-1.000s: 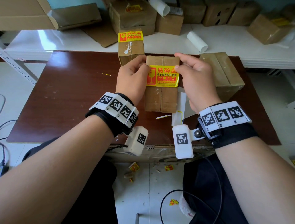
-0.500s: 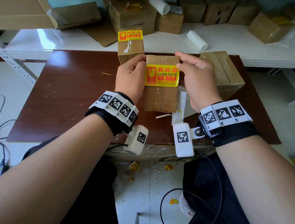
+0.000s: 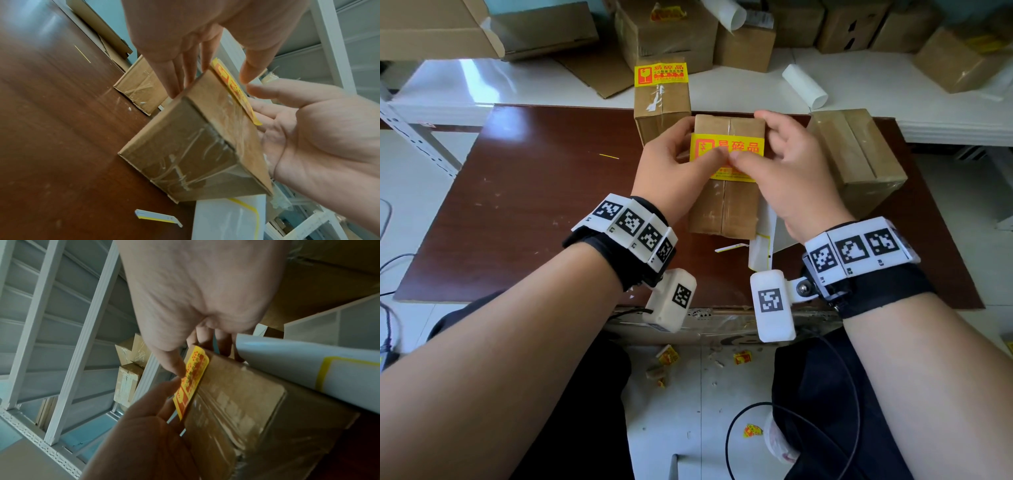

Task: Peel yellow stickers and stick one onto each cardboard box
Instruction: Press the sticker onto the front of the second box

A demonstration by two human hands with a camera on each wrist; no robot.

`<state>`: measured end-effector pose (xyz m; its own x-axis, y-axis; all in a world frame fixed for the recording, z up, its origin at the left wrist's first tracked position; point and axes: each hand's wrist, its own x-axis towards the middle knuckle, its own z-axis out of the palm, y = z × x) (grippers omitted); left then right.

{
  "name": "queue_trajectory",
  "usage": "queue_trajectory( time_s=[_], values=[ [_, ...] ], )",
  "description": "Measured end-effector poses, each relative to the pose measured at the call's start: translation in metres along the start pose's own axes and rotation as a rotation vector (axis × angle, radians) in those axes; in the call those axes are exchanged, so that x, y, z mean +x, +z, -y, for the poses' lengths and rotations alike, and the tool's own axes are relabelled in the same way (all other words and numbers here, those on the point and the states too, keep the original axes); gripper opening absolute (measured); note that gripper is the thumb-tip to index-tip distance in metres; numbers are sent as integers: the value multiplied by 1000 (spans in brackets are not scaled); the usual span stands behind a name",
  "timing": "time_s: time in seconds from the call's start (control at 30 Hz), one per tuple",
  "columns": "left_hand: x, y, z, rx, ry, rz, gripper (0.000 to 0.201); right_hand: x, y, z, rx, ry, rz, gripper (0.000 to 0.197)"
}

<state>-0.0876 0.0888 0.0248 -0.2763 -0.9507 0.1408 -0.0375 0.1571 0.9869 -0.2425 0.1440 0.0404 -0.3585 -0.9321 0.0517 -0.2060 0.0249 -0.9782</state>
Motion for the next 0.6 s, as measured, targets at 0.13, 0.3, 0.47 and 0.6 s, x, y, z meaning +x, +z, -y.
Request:
queue_trajectory(
  time_s=[0.13, 0.3, 0.47, 0.6],
  values=[
    [0, -3, 2, 60, 48, 28, 36, 2, 0, -2, -27, -8, 6, 74],
    [4, -10, -2, 16, 2, 108, 48, 3, -7, -1, -34, 16, 47, 76],
    [5, -25, -4, -32, -19, 252, 61, 1, -22, 0, -67, 22, 152, 78],
    [2, -33, -3, -92, -60, 342, 79, 2, -30, -1, -74, 24, 229, 86]
  ],
)
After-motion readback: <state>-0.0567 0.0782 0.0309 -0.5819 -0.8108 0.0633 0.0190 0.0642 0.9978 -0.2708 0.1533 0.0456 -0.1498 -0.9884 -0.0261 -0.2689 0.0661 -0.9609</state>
